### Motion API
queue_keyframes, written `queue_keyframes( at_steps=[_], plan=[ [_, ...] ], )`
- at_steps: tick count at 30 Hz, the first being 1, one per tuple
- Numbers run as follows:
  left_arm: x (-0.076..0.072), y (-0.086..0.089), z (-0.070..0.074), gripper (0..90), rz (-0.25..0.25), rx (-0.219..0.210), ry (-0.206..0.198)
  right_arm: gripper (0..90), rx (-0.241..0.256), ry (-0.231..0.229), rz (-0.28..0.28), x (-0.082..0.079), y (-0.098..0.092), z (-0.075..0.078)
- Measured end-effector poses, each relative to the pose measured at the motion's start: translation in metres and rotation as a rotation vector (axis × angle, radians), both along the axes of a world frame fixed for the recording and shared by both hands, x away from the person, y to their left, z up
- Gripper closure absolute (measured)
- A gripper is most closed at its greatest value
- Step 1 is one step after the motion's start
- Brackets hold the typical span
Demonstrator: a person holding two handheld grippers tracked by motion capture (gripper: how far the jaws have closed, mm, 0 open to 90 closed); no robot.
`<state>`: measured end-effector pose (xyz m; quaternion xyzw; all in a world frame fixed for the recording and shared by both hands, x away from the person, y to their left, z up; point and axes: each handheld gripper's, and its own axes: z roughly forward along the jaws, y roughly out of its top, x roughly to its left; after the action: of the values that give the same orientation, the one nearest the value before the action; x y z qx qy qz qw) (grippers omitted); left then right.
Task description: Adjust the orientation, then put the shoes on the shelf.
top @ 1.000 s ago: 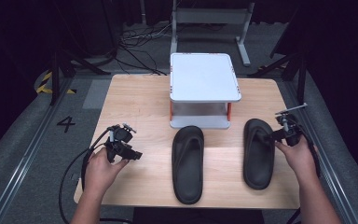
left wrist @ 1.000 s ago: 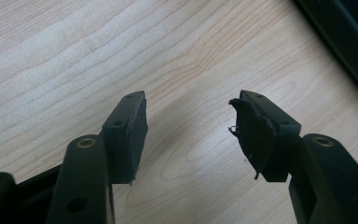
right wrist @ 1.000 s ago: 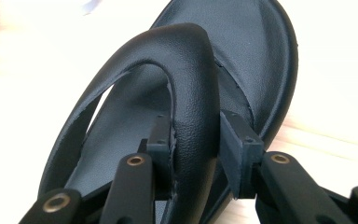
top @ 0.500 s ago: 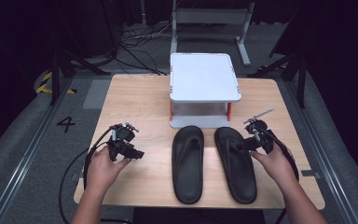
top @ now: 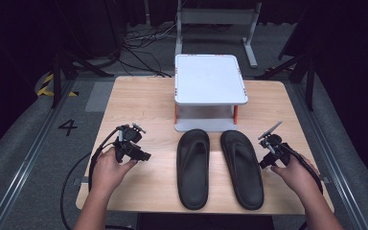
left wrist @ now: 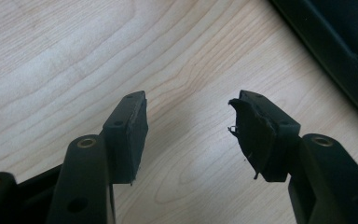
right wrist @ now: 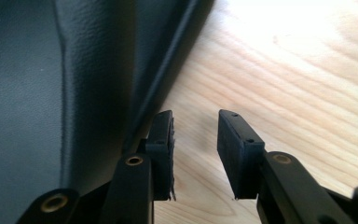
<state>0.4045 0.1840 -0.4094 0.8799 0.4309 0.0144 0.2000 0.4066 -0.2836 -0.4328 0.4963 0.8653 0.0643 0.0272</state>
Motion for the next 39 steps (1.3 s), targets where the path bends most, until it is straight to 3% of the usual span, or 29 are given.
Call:
queue_keyframes(
  at_steps=[2,4,7,15,22,26,36,39],
  plan=[
    [0.002,-0.002,-0.001,44.3,-0.004,-0.001,0.005,66.6,-0.012,-0.006,-0.006,-0.002,0.002,0.002],
    [0.003,-0.003,-0.001,44.3,-0.004,0.0,0.01,66.4,0.018,0.002,-0.019,-0.003,0.002,0.003],
    [0.004,-0.005,-0.003,44.3,-0.008,0.007,0.015,64.5,0.089,0.02,0.003,-0.006,0.01,0.003],
    [0.001,-0.002,-0.002,44.3,-0.003,0.006,0.011,63.1,0.128,0.007,0.097,-0.009,0.044,0.001],
    [0.0,-0.002,-0.002,44.3,-0.003,0.006,0.01,59.6,0.127,-0.066,0.13,-0.006,0.057,0.0],
    [0.001,0.0,-0.002,44.3,-0.002,0.006,0.01,56.5,0.132,-0.081,0.134,-0.007,0.057,0.001],
    [0.002,0.001,0.001,43.7,0.01,0.0,-0.006,46.5,0.18,-0.2,0.137,-0.024,0.063,0.029],
    [0.003,0.004,0.004,43.5,0.02,-0.005,-0.018,46.8,0.181,-0.202,0.148,-0.029,0.072,0.034]
  ],
)
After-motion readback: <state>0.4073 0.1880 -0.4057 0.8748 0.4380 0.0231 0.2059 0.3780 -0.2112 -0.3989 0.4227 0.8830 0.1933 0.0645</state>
